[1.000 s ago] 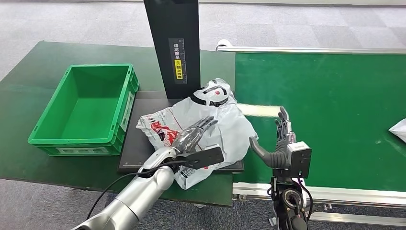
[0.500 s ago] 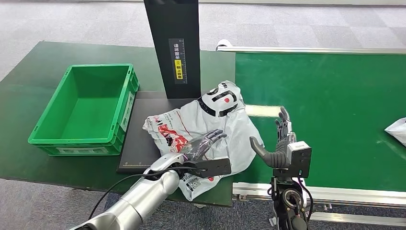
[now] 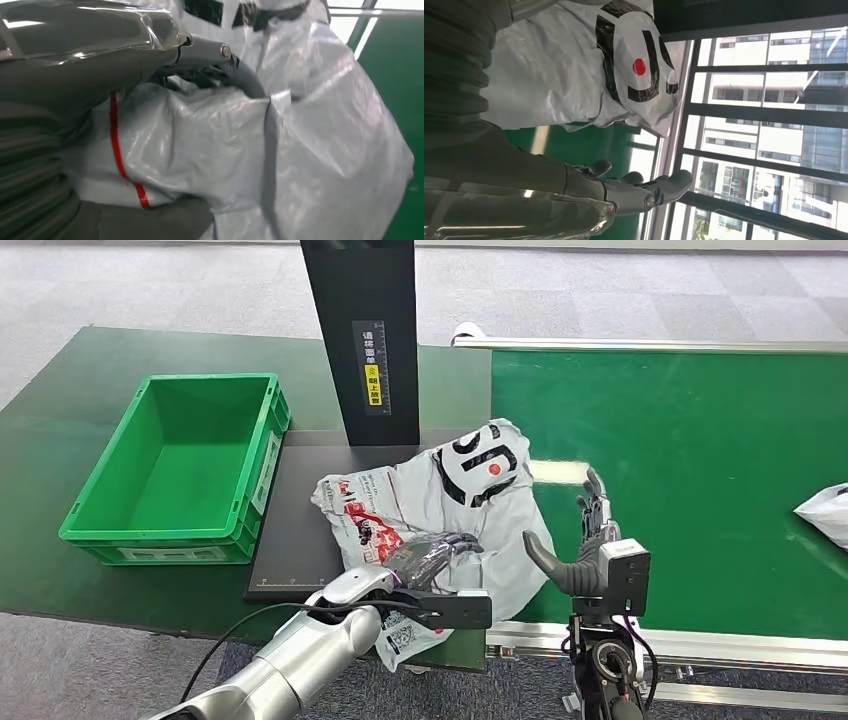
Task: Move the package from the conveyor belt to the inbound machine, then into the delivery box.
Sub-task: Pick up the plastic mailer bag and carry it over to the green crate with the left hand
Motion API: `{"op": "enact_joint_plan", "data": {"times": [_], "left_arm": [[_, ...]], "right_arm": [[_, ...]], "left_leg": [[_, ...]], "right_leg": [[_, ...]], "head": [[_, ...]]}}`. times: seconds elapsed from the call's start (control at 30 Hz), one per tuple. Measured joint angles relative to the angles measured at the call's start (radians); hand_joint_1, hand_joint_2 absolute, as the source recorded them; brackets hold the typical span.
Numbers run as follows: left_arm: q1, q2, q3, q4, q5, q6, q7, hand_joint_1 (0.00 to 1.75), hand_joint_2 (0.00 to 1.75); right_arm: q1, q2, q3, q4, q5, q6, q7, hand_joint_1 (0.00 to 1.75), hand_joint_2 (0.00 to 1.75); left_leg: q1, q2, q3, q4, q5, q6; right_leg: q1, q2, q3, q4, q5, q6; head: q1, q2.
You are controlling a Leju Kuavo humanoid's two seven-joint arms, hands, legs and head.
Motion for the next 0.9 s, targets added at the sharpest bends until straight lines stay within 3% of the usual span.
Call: {"op": "enact_joint_plan", "data": {"times": [0.33,0.57,0.67,0.9], "left_arm": [[0.033,0.021,0.000,-0.042,-0.003,0.035,-0.065,1.75,1.75],[0.041,0.037,0.028,-0.046,-0.039,0.149,-0.015,1.75,1.75],[0.054,0.044,0.058,-0.052,-0.051,0.223,0.009,1.75,1.75],[0.113,0.069,0.206,-0.149,-0.110,0.493,0.080,1.75,1.75]], "right_arm": [[0.019,0.000,0.000,-0.015,0.003,0.038,0.015,0.00,1.75],[0.038,0.000,-0.001,-0.040,0.001,0.043,0.016,0.00,1.75],[0.049,0.000,-0.002,-0.053,0.002,0.046,0.016,0.00,1.75],[0.078,0.000,-0.012,-0.080,0.005,0.050,0.016,0.00,1.75]], "left_leg": [[0.000,0.000,0.000,0.000,0.000,0.000],[0.000,0.000,0.000,0.000,0.000,0.000],[0.000,0.000,0.000,0.000,0.000,0.000],[0.000,0.000,0.000,0.000,0.000,0.000]], "right_leg": [[0.000,0.000,0.000,0.000,0.000,0.000],[0.000,0.000,0.000,0.000,0.000,0.000],[0.000,0.000,0.000,0.000,0.000,0.000],[0.000,0.000,0.000,0.000,0.000,0.000]], "head": [[0.000,0.000],[0.000,0.000],[0.000,0.000],[0.000,0.000]]}}
